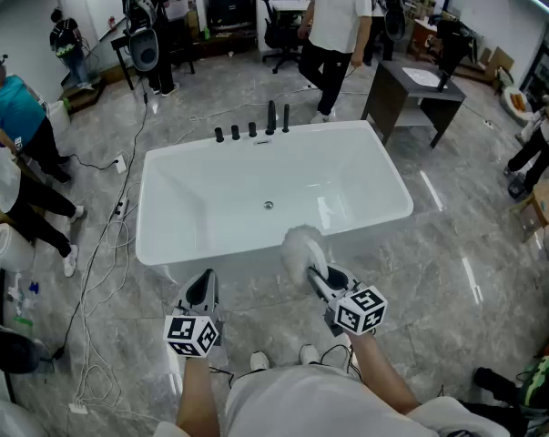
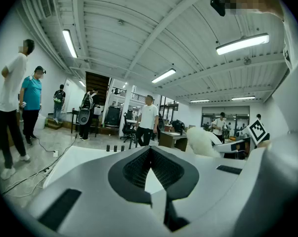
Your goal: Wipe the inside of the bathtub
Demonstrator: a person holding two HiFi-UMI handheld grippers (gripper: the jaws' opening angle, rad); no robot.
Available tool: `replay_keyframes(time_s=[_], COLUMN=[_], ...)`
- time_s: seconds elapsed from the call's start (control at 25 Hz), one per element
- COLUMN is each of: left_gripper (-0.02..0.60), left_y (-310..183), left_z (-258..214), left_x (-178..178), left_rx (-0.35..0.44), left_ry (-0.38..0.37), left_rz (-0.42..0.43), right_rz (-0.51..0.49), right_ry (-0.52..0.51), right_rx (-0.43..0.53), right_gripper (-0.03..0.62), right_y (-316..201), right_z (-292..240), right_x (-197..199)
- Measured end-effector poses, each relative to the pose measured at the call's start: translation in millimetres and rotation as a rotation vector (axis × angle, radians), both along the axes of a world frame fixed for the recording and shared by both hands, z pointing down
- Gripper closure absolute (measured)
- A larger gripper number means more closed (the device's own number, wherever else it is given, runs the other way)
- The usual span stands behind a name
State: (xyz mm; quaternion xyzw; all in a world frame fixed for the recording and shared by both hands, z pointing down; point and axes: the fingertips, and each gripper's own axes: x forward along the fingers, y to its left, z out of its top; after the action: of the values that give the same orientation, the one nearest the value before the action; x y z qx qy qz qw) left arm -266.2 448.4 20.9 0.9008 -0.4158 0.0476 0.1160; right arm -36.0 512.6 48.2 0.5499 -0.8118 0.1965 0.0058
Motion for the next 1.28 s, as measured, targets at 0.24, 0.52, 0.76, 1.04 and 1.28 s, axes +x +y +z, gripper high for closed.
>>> replay_keyframes(time_s=[0.24,0.52,0.76,1.04,1.28], left_gripper=[0.574,0.574,0.574,0.574,0.574], left_y=[6.7,3.7,3.4,6.7,7.6], left_z=[-4.9,-0.1,0.5,0.8,-0.8], left_x=[-8.4,-35.9,-52.3,-94.1,-140.3], left_rx=[0.018,0.006,0.006,0.013,0.019], left_ry=[-0.010,-0.010,-0.002,-0.005,0.011], left_rz=[0.010,-0.012,-0.016,-0.026,-0.086], right_rz=[-0.014,-0.029,-0.035,-0.057,-0.091], right_ry=[0.013,0.015,-0.009,-0.024,-0.011], right_rx=[0.003,-0.012,-0.002,-0.006,0.005], right_gripper=[0.499,0.499,0.497,0.497,0.497], right_y=[8.2,6.0,2.5,-7.8,-18.4], right_z=[0.2,2.9,-0.3,-1.6,-9.1], right_x=[-15.4,-40.3,-58.2,-95.2,-129.4])
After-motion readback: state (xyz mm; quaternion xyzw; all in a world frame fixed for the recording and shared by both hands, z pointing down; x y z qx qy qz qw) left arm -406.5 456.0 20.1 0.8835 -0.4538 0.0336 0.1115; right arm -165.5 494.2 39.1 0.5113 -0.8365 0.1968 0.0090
